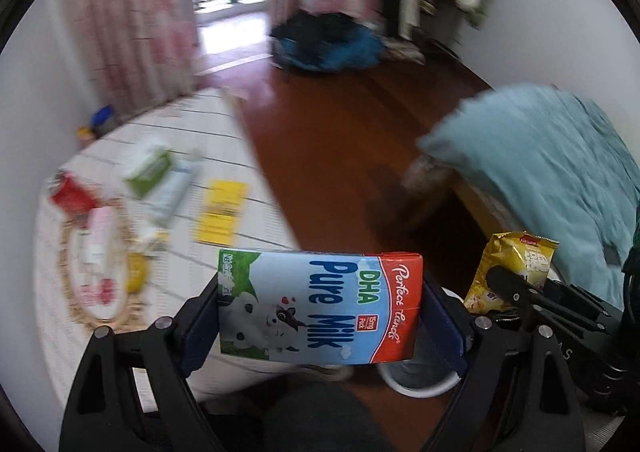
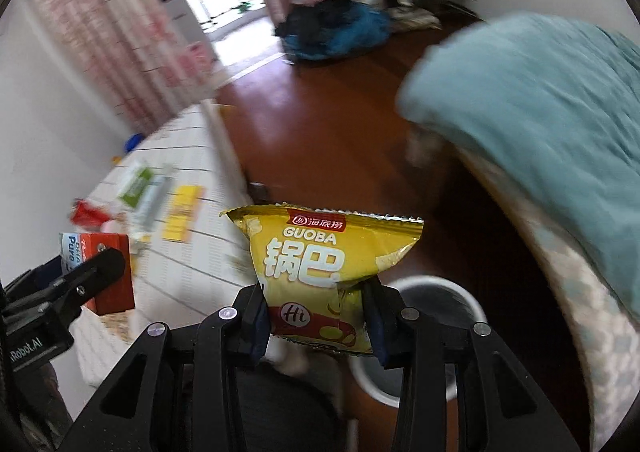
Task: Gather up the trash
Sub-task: 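Carry both items over the white bin and open both tools to drop them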
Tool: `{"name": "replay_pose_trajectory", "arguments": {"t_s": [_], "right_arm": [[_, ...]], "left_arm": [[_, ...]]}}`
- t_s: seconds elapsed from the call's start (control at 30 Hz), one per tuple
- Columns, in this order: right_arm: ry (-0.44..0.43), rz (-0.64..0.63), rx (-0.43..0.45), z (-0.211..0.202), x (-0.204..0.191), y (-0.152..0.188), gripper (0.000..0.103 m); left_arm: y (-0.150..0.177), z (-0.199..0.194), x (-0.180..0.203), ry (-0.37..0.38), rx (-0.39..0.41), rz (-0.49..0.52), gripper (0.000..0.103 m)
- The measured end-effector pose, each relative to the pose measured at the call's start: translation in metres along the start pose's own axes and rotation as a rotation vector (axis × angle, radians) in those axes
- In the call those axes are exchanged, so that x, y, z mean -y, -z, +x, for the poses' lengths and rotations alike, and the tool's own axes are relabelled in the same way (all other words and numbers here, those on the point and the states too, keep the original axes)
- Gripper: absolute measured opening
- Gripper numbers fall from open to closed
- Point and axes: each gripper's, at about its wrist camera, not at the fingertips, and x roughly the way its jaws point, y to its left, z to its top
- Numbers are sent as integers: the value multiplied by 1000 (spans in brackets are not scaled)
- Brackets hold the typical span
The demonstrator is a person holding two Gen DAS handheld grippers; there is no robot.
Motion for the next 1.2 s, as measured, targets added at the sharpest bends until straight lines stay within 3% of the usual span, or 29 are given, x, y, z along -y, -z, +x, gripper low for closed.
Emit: {"name": "replay_pose_trajectory", "arguments": {"t_s": [0.23,0.43,0.6,0.7,0.93,1.0,1.07,1.13,1.2], "right_arm": [[97,123,-99,19,112,47,41],[122,220,-203,61,172,85,41],[120,268,-270,92,202,106,41],[115,290,-298,104,212,116,41],[97,311,-356,126,222,136,43],[97,311,-369,130,222,139,51],[83,325,-367,135,220,140,85],[88,321,-363,134,214,137,98],[120,305,-368,130,207,133,98]], "left_arm": [[22,72,91,133,-157,122,89],[43,125,139,249,-325,169,89],[52,165,152,302,-469,150,90],[53,180,154,325,-517,122,90],[57,189,149,280,-527,123,97],[59,189,148,263,-522,124,97],[61,188,148,231,-502,140,97],[60,181,147,192,-476,159,97],[61,174,145,163,-451,173,97]]}}
